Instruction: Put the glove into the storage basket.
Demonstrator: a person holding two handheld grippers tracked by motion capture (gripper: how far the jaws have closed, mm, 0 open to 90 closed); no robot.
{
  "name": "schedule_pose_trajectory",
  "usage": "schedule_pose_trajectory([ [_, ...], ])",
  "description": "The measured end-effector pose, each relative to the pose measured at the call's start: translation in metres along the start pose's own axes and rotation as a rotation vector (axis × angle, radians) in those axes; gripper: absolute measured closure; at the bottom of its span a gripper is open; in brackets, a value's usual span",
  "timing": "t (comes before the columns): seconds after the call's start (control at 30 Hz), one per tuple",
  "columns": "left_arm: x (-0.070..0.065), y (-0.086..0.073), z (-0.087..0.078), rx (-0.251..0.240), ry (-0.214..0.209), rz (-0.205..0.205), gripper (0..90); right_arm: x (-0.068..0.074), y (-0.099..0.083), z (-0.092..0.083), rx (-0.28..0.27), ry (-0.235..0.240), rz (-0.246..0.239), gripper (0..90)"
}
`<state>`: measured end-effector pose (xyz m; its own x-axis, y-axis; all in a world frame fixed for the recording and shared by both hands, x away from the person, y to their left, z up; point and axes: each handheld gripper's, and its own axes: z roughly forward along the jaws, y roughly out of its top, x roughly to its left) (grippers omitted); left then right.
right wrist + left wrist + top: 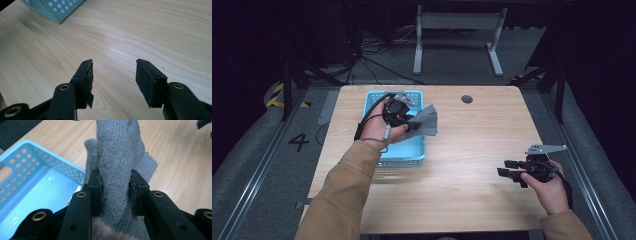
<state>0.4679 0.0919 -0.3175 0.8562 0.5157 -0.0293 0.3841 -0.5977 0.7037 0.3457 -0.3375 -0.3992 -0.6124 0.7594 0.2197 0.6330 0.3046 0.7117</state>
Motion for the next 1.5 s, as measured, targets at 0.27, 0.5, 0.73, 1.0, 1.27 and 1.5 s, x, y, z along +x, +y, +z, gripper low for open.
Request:
schedule_pose_trajectory([
  [0.27, 0.025, -0.013, 0.005, 0.003, 0.020, -0.020, 68.1, 0.001, 0.001, 0.005, 0.014, 0.009, -0.014, 48.0],
  [0.5, 0.045, -0.029, 0.016, 0.009, 0.032, -0.045, 67.6, 0.003, 0.001, 0.008, 0.028, 0.014, -0.021, 47.6],
  [0.73, 0.056, -0.044, 0.030, 0.023, 0.038, -0.080, 67.1, 0.004, 0.002, 0.010, 0.033, 0.014, -0.024, 47.1],
  [1.0, 0.064, -0.054, 0.044, 0.073, 0.047, -0.089, 66.9, 0.005, 0.002, 0.013, 0.043, 0.021, -0.033, 46.5],
  [1.27, 0.070, -0.058, 0.057, 0.146, 0.059, -0.072, 66.3, 0.005, 0.002, 0.013, 0.043, 0.022, -0.038, 46.1],
  [1.5, 0.072, -0.060, 0.067, 0.182, 0.056, -0.081, 66.2, 0.006, 0.002, 0.014, 0.049, 0.022, -0.038, 45.9],
])
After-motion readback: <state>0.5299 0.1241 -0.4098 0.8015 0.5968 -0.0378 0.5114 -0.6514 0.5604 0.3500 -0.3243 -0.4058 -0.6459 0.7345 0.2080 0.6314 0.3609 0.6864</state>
